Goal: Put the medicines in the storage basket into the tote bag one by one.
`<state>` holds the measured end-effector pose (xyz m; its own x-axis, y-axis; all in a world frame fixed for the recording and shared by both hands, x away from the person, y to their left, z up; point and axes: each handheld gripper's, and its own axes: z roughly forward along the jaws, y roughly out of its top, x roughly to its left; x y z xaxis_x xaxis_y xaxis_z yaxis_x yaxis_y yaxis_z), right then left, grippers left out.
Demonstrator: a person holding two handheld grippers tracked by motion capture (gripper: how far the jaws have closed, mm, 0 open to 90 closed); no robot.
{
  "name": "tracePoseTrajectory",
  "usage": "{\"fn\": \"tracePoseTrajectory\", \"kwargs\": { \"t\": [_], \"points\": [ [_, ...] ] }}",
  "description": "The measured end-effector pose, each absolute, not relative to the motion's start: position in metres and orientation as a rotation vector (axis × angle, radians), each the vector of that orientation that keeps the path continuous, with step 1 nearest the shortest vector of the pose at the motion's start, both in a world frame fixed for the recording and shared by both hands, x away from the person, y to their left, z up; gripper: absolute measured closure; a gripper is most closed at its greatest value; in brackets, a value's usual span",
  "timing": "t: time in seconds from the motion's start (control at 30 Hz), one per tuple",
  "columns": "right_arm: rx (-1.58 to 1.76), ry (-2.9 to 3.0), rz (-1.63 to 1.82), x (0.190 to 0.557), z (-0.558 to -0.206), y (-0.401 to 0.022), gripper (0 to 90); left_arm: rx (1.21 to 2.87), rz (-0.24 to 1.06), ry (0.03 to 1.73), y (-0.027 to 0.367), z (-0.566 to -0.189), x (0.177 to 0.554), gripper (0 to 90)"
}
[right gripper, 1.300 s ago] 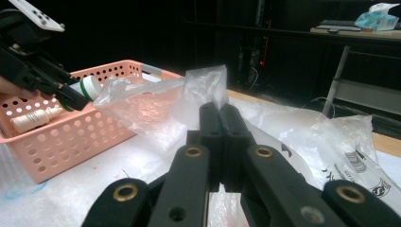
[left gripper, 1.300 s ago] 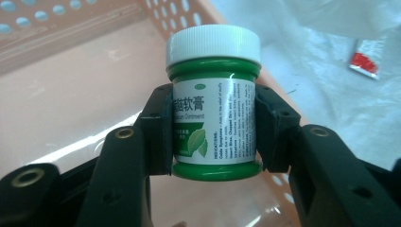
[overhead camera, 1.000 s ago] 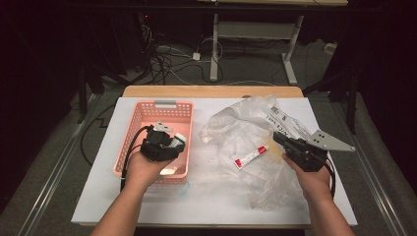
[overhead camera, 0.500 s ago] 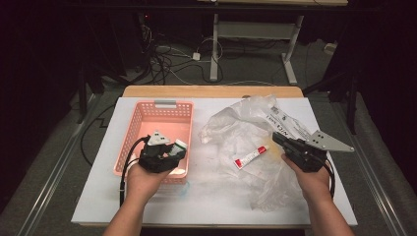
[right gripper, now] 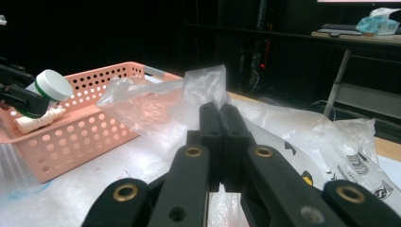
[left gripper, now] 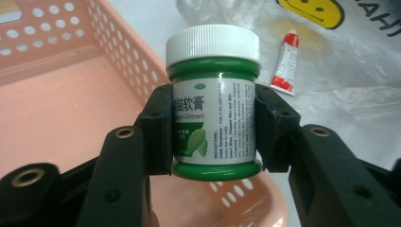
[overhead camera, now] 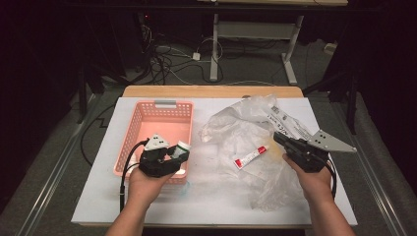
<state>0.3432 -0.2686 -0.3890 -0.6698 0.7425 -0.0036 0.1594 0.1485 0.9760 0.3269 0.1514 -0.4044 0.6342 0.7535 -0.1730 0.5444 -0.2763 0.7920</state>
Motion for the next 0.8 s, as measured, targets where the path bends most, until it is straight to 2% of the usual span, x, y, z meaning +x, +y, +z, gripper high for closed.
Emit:
{"fn": "tracePoseTrajectory", "kwargs": {
  "t": [0.8],
  "points": [
    [0.856, 1.945, 1.547, 0.343, -0.390, -0.266, 90.0, 1.990, 0.259, 0.899, 0.115, -0.405, 0.313, 53.7]
  ]
}}
